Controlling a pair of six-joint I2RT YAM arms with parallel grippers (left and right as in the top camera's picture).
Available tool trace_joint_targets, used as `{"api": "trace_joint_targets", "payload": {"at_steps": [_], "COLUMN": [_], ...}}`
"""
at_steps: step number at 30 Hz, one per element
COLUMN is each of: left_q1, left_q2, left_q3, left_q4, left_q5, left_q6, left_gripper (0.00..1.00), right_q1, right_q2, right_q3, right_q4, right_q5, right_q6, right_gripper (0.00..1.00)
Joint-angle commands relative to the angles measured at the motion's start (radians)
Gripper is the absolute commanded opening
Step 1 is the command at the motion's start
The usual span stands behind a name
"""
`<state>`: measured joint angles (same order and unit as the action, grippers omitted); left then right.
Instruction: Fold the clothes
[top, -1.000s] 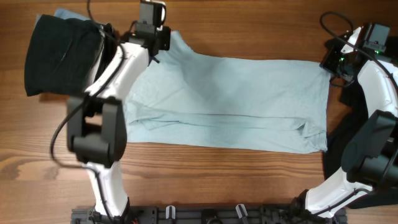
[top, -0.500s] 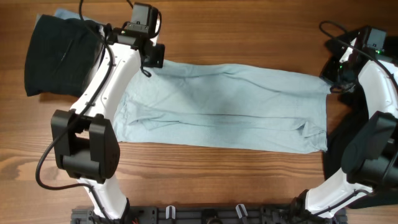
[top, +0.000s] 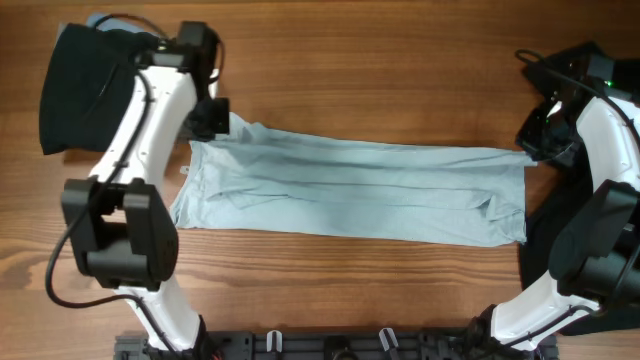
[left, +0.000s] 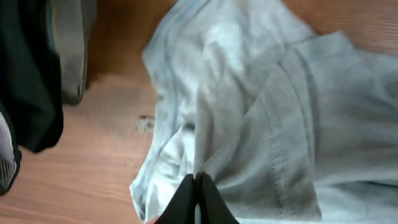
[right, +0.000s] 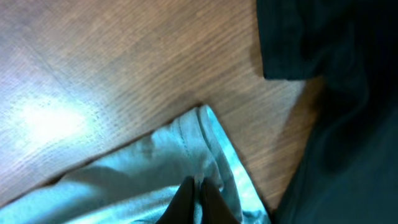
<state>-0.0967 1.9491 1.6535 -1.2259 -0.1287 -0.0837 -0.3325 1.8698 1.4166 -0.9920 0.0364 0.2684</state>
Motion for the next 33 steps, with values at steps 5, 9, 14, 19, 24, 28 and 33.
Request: {"api": "trace_joint_targets", "payload": {"at_steps": [5,9,14,19,24,28,33], "left_q1": [0.048,0.029,0.015,0.016,0.016,0.016,0.013], "left_q2": [-0.018,-0.018,-0.018,-0.018,-0.018,-0.018,-0.018], "left_q3": [0.003,0.001,-0.008,-0.039,-0.048,-0.048,-0.053], "left_q4": [-0.026,-0.04,-0.077,-0.078,-0.072,-0.06,-0.037], "left_q5": [0.115,0.117,0.117,0.116,0.109,0.102,0.195], "left_q6": [-0.037,-0.037,-0.037,-0.037,-0.037,-0.037,-0.027], "left_gripper": [0.04,0.04,0.04,0.05,0.43,0.53,0.47], "right_q1": [0.0,0.0,0.0,0.0,-0.001,-0.014,-0.041], "right_q2": [-0.033,-0.033,-0.033,-0.033,-0.033,-0.033,-0.028], "right_q3": [0.019,0.019,0.019,0.019,0.019,0.019,0.001], "right_q4": [-0.053,-0.074,-0.08,-0.09,-0.101,-0.106,-0.105], "right_q5": [0.039,0.039,0.039,0.008,0.009,0.009,-0.097], "right_q6": [0.018,-0.007,-0.012,-0.032,-0.032,-0.032,-0.041], "right_gripper": [0.04,0.04,0.05,0.1,0.61,0.75,0.85]}}
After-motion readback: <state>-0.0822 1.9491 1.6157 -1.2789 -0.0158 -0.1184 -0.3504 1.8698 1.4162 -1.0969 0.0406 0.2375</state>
